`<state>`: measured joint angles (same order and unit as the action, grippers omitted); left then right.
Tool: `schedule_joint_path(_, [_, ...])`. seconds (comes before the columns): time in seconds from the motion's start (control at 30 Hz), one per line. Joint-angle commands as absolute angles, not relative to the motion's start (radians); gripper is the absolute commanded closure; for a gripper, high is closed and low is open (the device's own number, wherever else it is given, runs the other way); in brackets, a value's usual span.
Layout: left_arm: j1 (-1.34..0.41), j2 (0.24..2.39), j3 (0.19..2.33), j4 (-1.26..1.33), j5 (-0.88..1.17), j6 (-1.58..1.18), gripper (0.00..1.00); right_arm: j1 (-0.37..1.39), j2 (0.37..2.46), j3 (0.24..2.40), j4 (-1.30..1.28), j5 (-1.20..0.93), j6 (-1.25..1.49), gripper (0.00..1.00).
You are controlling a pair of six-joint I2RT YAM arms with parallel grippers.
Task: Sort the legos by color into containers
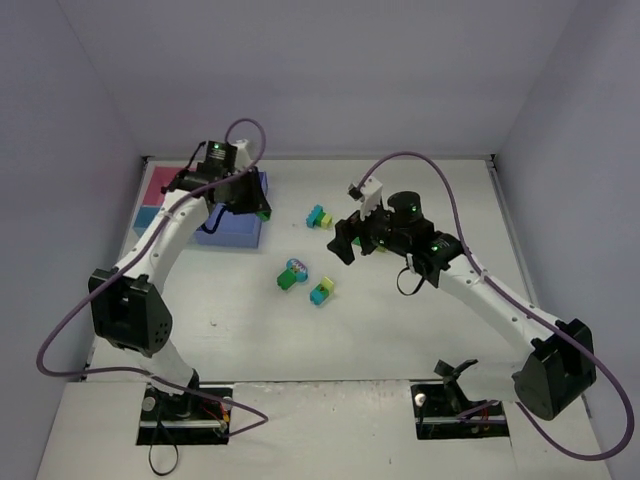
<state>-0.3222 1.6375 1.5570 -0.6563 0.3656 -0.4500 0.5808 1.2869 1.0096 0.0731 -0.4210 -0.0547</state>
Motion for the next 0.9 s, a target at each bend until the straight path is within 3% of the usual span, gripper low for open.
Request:
schedule_joint_path(0.0, [-0.229,1.676,1.657,-0.681,0.118,-0.353,1.00,0.551,1.218,0.985,0.120,-0.338,0.000,0.13])
schedule_joint_path(0.07, [-0.198,1.742,1.684,-0.670,0.060,-0.338,0.99,0.534,1.198,0.959,0.107,-0.324,0.036,0.13])
schedule_joint_path(0.33, [-0.121,1.991,1.867,-0.673,0.009,-0.299,0.64,0.511,1.098,0.894,0.054,-0.236,0.075,0.13])
schedule_joint_path(0.43, [-0.121,2.035,1.923,-0.687,0.009,-0.278,0.55,0.502,1.069,0.877,0.028,-0.221,0.086,0.13])
schedule_joint_path(0.67, [-0.135,2.007,1.921,-0.670,0.083,-0.244,0.51,0.488,1.009,0.830,0.005,-0.181,0.118,0.14])
schedule_joint_path(0.87, [-0.290,1.918,1.826,-0.566,0.199,-0.079,0.51,0.446,1.012,0.816,-0.038,-0.143,0.164,0.15])
